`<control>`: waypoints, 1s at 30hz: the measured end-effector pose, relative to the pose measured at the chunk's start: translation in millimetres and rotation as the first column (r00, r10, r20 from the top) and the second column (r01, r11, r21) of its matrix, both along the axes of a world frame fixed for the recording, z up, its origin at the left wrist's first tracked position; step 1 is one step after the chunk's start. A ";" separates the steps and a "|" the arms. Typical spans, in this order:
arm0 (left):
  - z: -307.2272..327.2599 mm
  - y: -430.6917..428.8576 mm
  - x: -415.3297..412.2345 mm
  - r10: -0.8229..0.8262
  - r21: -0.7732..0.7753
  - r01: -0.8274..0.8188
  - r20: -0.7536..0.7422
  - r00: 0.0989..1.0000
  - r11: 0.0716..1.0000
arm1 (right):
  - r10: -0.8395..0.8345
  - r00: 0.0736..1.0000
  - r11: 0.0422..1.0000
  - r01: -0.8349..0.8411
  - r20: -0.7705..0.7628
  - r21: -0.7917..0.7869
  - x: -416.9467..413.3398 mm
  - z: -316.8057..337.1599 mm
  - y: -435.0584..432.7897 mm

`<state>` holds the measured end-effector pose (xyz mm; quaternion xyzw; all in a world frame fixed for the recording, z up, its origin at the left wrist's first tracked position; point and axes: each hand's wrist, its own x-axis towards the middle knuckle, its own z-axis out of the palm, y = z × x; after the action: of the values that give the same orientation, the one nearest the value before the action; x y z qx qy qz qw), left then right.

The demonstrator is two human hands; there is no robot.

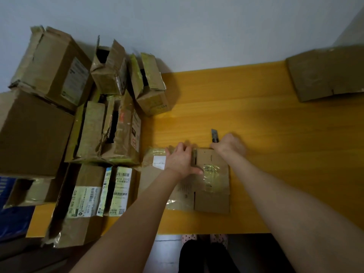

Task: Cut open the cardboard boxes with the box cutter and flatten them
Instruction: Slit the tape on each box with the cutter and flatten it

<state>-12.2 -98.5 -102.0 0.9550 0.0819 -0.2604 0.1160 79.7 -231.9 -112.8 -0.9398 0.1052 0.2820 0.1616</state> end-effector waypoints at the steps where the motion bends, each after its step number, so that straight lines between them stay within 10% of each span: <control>1: 0.3 -0.4 2.9 0.009 0.008 -0.009 -0.003 1.000 1.000 | -0.015 1.000 1.000 0.015 0.009 0.005 2.2 0.2 -4.9; 16: -9.6 -20.4 33.9 0.048 0.070 -0.062 0.187 0.981 0.996 | -0.009 0.982 0.985 0.041 0.186 -0.169 23.0 5.6 -104.1; 22: -9.9 -20.3 1.9 0.032 0.039 -0.043 0.245 0.969 0.998 | 0.298 0.828 0.936 -0.351 0.476 0.025 -30.6 20.1 -31.7; 30: -34.8 13.4 -39.5 0.046 0.141 -0.063 0.124 0.991 0.988 | 0.641 0.718 0.760 -0.644 0.273 -0.090 -76.4 -27.3 13.7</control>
<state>-51.6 -85.1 -136.8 0.9722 0.1194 -0.1926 0.0582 3.4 -218.2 -140.1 -0.9473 -0.2534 0.1817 0.0728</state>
